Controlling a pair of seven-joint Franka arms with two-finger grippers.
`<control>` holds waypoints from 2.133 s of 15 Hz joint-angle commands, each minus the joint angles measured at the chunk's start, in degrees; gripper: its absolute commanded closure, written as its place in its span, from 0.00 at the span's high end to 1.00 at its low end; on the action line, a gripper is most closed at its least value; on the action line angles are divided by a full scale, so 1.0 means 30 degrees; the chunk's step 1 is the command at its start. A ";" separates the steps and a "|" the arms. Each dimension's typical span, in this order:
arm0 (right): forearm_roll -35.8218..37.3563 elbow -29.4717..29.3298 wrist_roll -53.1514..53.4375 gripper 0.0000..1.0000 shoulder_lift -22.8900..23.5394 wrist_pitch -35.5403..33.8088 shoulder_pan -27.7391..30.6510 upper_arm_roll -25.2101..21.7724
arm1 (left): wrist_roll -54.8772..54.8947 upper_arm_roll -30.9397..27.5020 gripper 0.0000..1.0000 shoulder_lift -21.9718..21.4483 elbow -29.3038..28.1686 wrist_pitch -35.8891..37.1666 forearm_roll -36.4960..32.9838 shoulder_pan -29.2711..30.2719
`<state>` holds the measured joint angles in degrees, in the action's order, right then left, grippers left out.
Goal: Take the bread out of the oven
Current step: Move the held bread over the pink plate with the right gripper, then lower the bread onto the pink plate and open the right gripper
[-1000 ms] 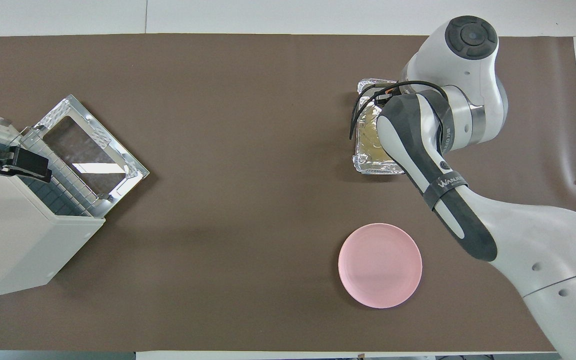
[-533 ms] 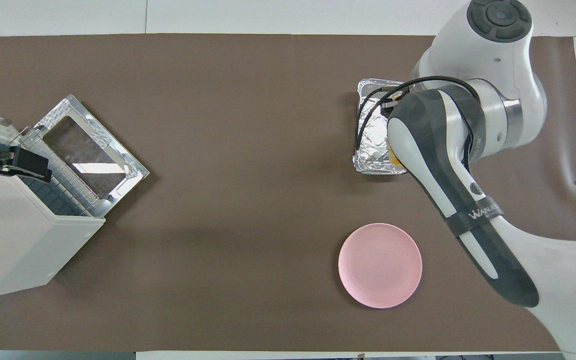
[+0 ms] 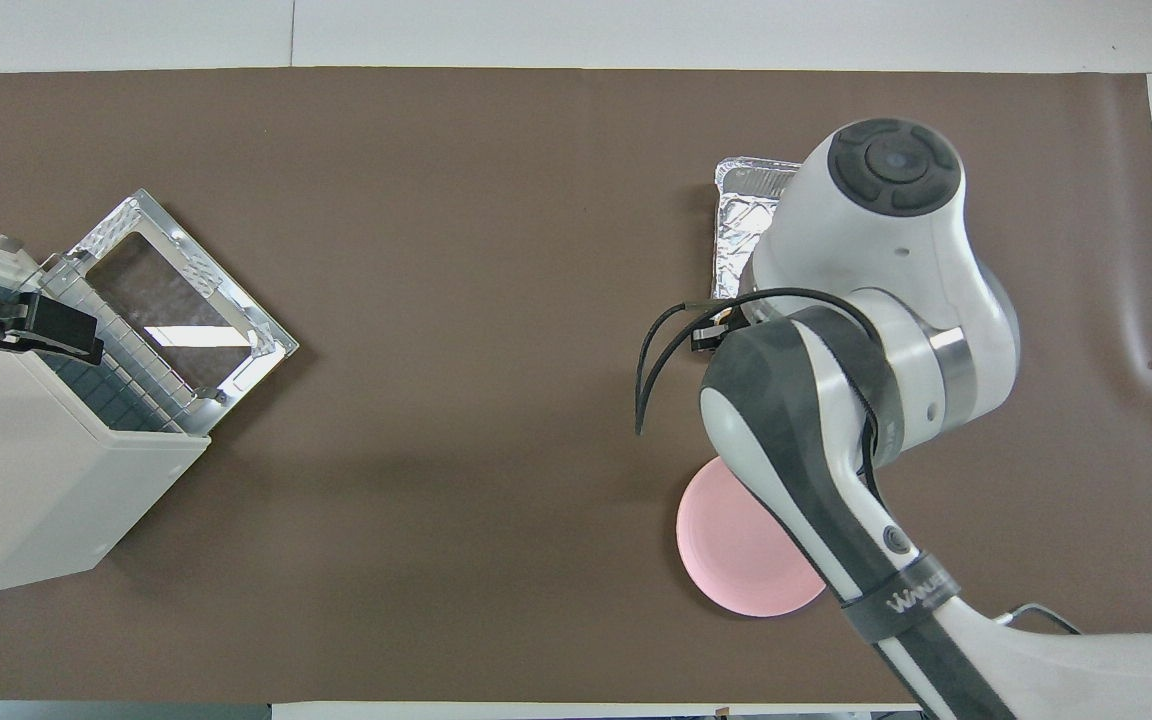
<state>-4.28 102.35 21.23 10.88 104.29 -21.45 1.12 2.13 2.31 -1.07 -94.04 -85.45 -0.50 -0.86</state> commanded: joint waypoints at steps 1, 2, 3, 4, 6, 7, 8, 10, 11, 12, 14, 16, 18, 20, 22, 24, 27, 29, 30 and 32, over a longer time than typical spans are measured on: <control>-0.0127 0.5187 0.0861 0.00 -0.2538 0.3402 -0.0525 0.0008 | -0.0037 -0.0008 1.00 -0.0375 -0.0236 -0.0023 -0.0127 0.0053; -0.0127 0.6184 0.1009 0.00 -0.2890 0.4020 -0.0642 0.0008 | -0.0037 -0.0008 1.00 -0.0375 -0.0236 -0.0023 -0.0127 0.0053; -0.0127 0.6977 0.1010 0.00 -0.3155 0.4578 -0.0759 0.0008 | -0.0037 -0.0008 1.00 -0.0375 -0.0236 -0.0023 -0.0127 0.0053; -0.0127 0.7739 0.1039 0.00 -0.3448 0.5192 -0.0789 0.0008 | -0.0037 -0.0008 1.00 -0.0375 -0.0236 -0.0023 -0.0127 0.0053; -0.0127 0.9410 0.1068 0.00 -0.4180 0.6541 -0.0877 0.0008 | -0.0066 -0.0008 1.00 -0.0375 -0.0236 -0.0023 -0.0127 0.0053; -0.0127 0.9649 0.1127 0.00 -0.4531 0.6459 -0.0877 0.0008 | -0.0037 -0.0008 1.00 -0.0375 -0.0236 -0.0023 -0.0127 0.0053; -0.0127 0.9970 0.1272 0.00 -0.4999 0.6400 -0.0906 0.0008 | -0.0037 -0.0008 1.00 -0.0375 -0.0236 -0.0023 -0.0127 0.0053; -0.0127 1.1139 0.1420 0.00 -0.6315 0.6166 -0.0907 0.0037 | -0.0037 -0.0008 1.00 -0.0375 -0.0236 -0.0023 -0.0127 0.0053; -0.0127 1.1726 0.1420 0.00 -0.6873 0.6165 -0.0907 0.0008 | -0.0037 -0.0008 1.00 -0.0375 -0.0236 -0.0023 -0.0127 0.0053; -0.0127 1.2080 0.1420 0.00 -0.7197 0.6194 -0.0907 0.0037 | -0.0037 -0.0008 1.00 -0.0375 -0.0236 -0.0023 -0.0127 0.0053; -0.0127 1.2578 0.1362 0.00 -0.7463 0.6485 -0.0907 0.0038 | -0.0037 -0.0008 1.00 -0.0375 -0.0236 -0.0023 -0.0127 0.0053; -0.0127 1.3282 0.1304 0.00 -0.7756 0.7159 -0.0936 0.0125 | -0.0037 -0.0008 1.00 -0.0375 -0.0236 -0.0023 -0.0127 0.0053; -0.0156 1.3868 0.0605 0.00 -0.7961 0.7540 -0.0994 0.0125 | -0.0037 -0.0008 1.00 -0.0375 -0.0236 -0.0023 -0.0127 0.0053; -0.0156 1.4016 0.0277 0.00 -0.7613 0.8417 -0.0994 0.0125 | -0.0037 -0.0008 1.00 -0.0375 -0.0236 -0.0023 -0.0127 0.0053; -0.0156 1.4133 0.0219 0.00 -0.7289 0.8773 -0.1024 0.0125 | -0.0037 -0.0008 1.00 -0.0346 -0.0236 -0.0023 -0.0127 0.0053; -0.0156 1.4308 -0.0276 0.00 -0.7288 0.8831 -0.0995 0.0125 | -0.0037 -0.0008 1.00 -0.0375 -0.0236 -0.0052 -0.0127 0.0053; -0.0215 1.4922 -0.0426 0.04 -0.7318 0.9383 -0.1024 0.0125 | -0.0037 0.0021 1.00 -0.0375 -0.0236 -0.0023 -0.0127 0.0053; -0.0215 1.5072 -0.0542 0.06 -0.7289 0.9593 -0.0995 0.0125 | -0.0037 -0.0008 1.00 -0.0375 -0.0236 -0.0023 -0.0127 0.0053; -0.0215 1.5042 -0.0514 0.08 -0.7288 0.9593 -0.0995 0.0125 | -0.0037 -0.0008 1.00 -0.0375 -0.0236 -0.0023 -0.0127 0.0053; -0.0244 1.4984 -0.0368 0.42 -0.7230 0.9622 -0.1024 0.0125 | -0.0037 -0.0008 1.00 -0.0375 -0.0236 -0.0023 -0.0127 0.0053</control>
<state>-4.28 146.71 20.93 -10.49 131.86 -24.50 1.35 2.13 2.31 -1.07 -94.04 -85.45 -0.50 -0.86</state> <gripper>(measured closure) 0.846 0.000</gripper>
